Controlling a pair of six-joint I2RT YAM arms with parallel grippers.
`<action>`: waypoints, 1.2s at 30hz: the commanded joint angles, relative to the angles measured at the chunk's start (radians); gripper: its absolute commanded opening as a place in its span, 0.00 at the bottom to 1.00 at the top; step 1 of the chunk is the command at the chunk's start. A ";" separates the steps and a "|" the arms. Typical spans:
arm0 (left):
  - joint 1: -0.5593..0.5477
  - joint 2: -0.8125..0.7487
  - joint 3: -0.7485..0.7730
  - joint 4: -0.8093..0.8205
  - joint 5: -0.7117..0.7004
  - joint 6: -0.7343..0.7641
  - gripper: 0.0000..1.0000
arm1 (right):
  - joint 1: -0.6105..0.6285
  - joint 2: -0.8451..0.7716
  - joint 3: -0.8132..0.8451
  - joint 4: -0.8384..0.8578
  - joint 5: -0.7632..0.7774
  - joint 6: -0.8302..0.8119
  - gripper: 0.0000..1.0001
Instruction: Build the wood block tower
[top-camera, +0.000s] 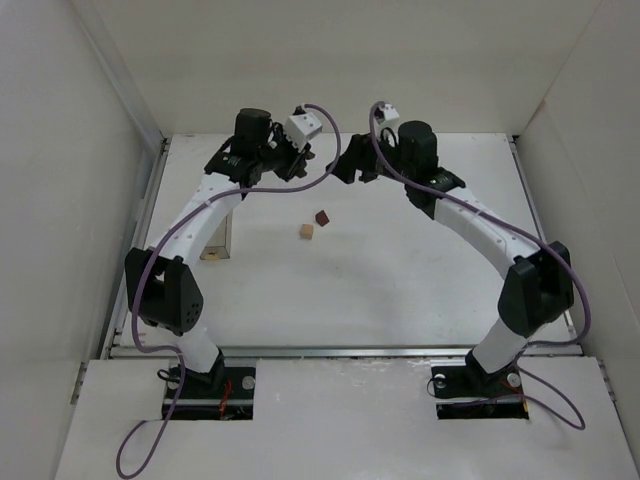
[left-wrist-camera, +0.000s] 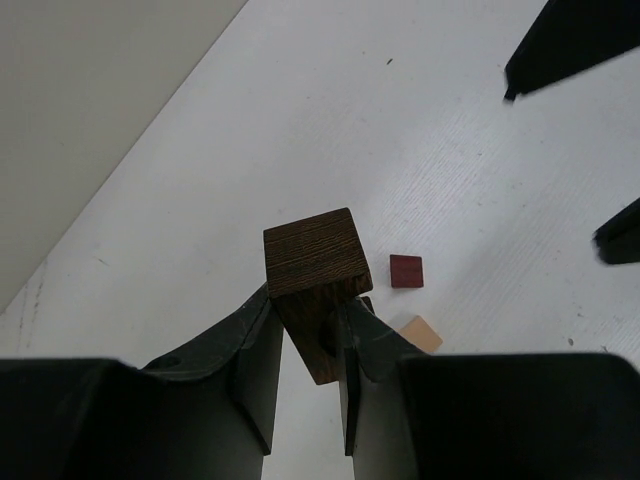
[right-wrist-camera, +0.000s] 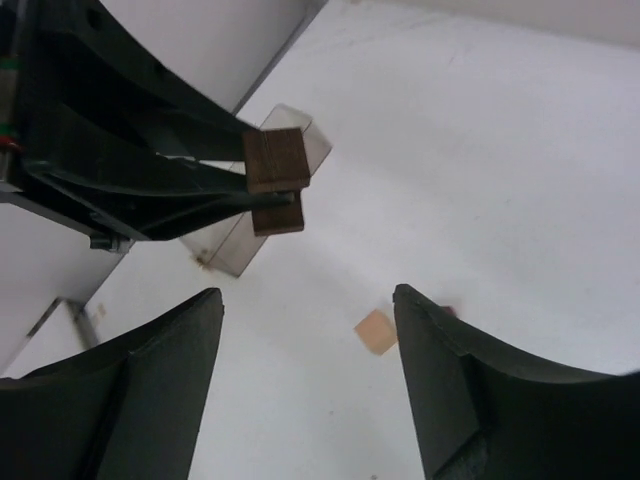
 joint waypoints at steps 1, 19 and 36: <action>-0.013 -0.053 -0.004 -0.015 -0.015 0.035 0.00 | 0.012 0.035 0.123 -0.045 -0.183 0.005 0.73; -0.056 -0.071 -0.026 -0.076 0.037 0.029 0.00 | 0.012 0.165 0.217 -0.005 -0.280 0.016 0.58; -0.056 -0.080 -0.016 -0.085 0.065 0.020 0.00 | 0.003 0.224 0.255 -0.037 -0.229 0.034 0.58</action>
